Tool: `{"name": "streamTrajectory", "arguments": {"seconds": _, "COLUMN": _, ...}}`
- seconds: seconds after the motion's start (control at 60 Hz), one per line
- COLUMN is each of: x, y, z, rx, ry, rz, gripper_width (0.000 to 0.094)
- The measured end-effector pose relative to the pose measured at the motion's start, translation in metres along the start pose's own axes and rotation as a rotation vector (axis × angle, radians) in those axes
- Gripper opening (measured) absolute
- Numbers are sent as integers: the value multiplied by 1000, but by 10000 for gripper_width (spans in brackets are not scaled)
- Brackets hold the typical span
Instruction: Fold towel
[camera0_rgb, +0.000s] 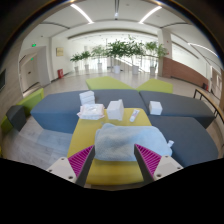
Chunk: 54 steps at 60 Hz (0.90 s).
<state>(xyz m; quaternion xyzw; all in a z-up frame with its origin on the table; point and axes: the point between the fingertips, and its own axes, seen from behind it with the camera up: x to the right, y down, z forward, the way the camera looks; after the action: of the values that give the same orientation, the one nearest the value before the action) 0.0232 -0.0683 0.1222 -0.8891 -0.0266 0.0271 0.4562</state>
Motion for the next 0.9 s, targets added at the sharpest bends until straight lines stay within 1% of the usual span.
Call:
{"name": "streamTrajectory", "arguments": {"seconds": 0.067, "x": -21, "y": 1, "z": 48, "rx": -33, "ry": -20, "rz": -40, "gripper_width": 796}}
{"name": "streamTrajectory", "arguments": {"seconds": 0.1, "x": -32, "y": 5, "z": 42, "rx": -65, "ry": -23, "rz": -49, "gripper_width": 791}}
{"name": "streamTrajectory", "arguments": {"seconds": 0.117, "x": -39, "y": 5, "z": 67, "rx": -68, "ry": -29, "rz": -54, "gripper_width": 788}}
{"name": "streamTrajectory", "arguments": {"seconds": 0.183, "x": -57, "y": 3, "z": 108, "rx": -70, "ry": -53, "rz": -75, "gripper_width": 751}}
{"name": "streamTrajectory", "arguments": {"seconds": 0.217, "x": -61, "y": 4, "z": 127, "rx": -75, "ry": -50, "rz": -99, "gripper_width": 725}}
{"name": "streamTrajectory", "arguments": {"seconds": 0.25, "x": -62, "y": 8, "z": 131, "rx": -87, "ry": -37, "rz": -125, "gripper_width": 706}}
{"name": "streamTrajectory", "arguments": {"seconds": 0.3, "x": -56, "y": 23, "z": 155, "rx": -124, "ry": -5, "rz": -158, "gripper_width": 658}}
{"name": "streamTrajectory", "arguments": {"seconds": 0.35, "x": -50, "y": 41, "z": 170, "rx": -165, "ry": 12, "rz": -176, "gripper_width": 551}}
{"name": "streamTrajectory", "arguments": {"seconds": 0.383, "x": -44, "y": 53, "z": 174, "rx": -191, "ry": 20, "rz": -189, "gripper_width": 444}}
{"name": "streamTrajectory", "arguments": {"seconds": 0.4, "x": -45, "y": 53, "z": 175, "rx": -174, "ry": 14, "rz": -193, "gripper_width": 406}}
{"name": "streamTrajectory", "arguments": {"seconds": 0.417, "x": -44, "y": 50, "z": 178, "rx": -156, "ry": 14, "rz": -197, "gripper_width": 426}}
{"name": "streamTrajectory", "arguments": {"seconds": 0.467, "x": -25, "y": 45, "z": 175, "rx": -125, "ry": 91, "rz": -238, "gripper_width": 49}}
{"name": "streamTrajectory", "arguments": {"seconds": 0.583, "x": -28, "y": 44, "z": 177, "rx": -96, "ry": 76, "rz": -225, "gripper_width": 11}}
{"name": "streamTrajectory", "arguments": {"seconds": 0.667, "x": -31, "y": 36, "z": 171, "rx": -84, "ry": 61, "rz": -187, "gripper_width": 10}}
{"name": "streamTrajectory", "arguments": {"seconds": 0.7, "x": -32, "y": 27, "z": 165, "rx": -73, "ry": 43, "rz": -161, "gripper_width": 9}}
{"name": "streamTrajectory", "arguments": {"seconds": 0.8, "x": -16, "y": -15, "z": 140, "rx": 2, "ry": 27, "rz": -93, "gripper_width": 9}}
{"name": "streamTrajectory", "arguments": {"seconds": 0.9, "x": 30, "y": -47, "z": 115, "rx": 48, "ry": 48, "rz": -24, "gripper_width": 10}}
